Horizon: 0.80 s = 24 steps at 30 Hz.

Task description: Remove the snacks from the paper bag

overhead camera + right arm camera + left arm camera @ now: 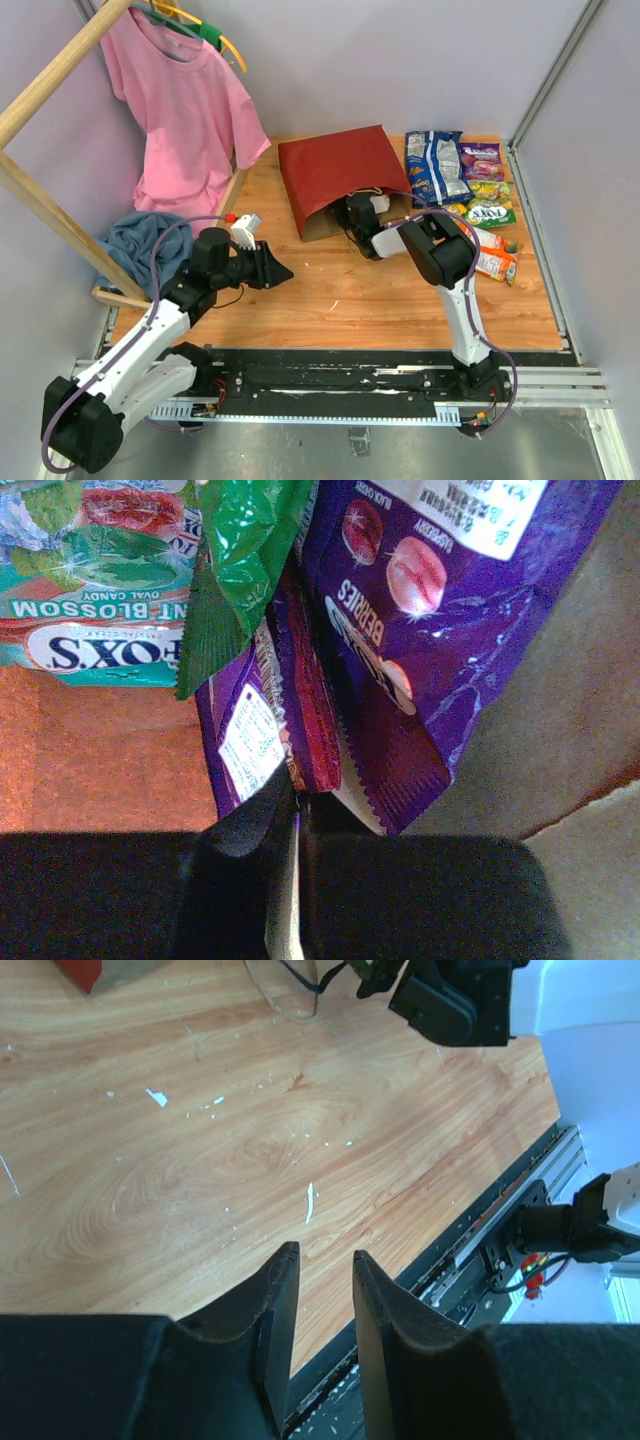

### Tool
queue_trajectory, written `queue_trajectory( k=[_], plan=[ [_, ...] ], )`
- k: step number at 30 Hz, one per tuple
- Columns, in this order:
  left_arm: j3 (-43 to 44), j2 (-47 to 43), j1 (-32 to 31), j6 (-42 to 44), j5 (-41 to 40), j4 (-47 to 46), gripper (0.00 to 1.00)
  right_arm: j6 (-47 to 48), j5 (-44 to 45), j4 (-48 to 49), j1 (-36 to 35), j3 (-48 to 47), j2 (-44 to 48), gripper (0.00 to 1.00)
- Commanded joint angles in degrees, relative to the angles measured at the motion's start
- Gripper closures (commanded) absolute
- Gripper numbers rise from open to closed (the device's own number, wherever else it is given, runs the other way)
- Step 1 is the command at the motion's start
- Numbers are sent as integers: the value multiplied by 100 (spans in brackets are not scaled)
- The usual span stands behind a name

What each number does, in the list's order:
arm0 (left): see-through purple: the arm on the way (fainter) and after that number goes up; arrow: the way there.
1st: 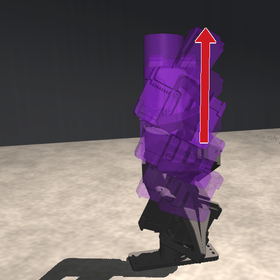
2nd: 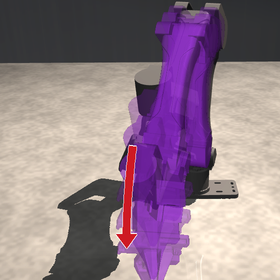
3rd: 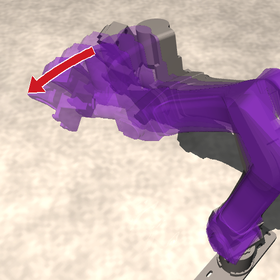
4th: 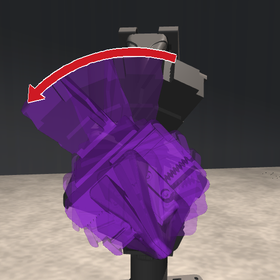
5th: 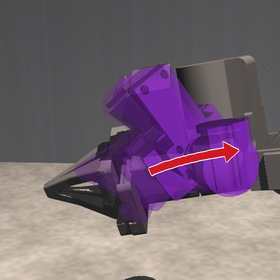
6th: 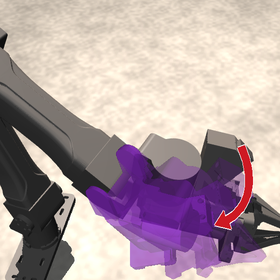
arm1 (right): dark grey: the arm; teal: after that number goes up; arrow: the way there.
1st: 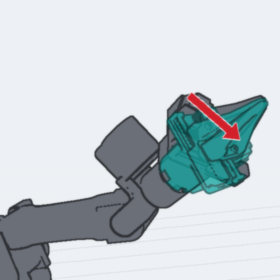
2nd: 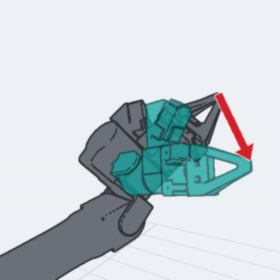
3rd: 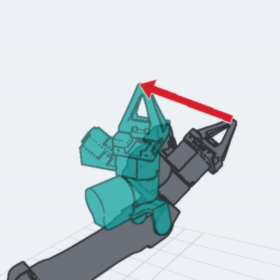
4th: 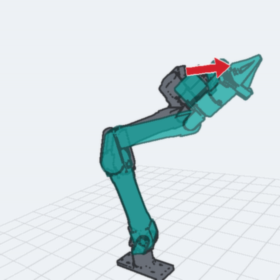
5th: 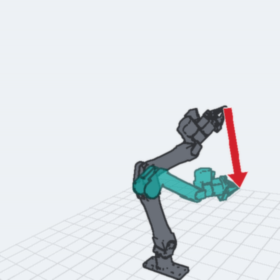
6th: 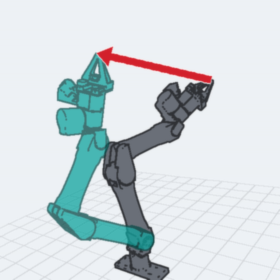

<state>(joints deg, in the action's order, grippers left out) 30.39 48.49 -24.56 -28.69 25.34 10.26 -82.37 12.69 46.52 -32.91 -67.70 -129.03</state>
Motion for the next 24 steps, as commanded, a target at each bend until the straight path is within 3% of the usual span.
queue_trajectory(
  k=[1, 12, 24],
  plan=[
    [333, -8, 39, 186, -46, 37, 67, 327, 16, -48, -102, 4, 218, 99],
    [585, 147, 39, 215, -12, -14, 66, 421, -682, -230, -195, 749, 1126, 99],
    [767, 227, 39, 404, -34, 148, 64, 324, -823, -336, -414, 2602, 2673, 99]
  ],
)
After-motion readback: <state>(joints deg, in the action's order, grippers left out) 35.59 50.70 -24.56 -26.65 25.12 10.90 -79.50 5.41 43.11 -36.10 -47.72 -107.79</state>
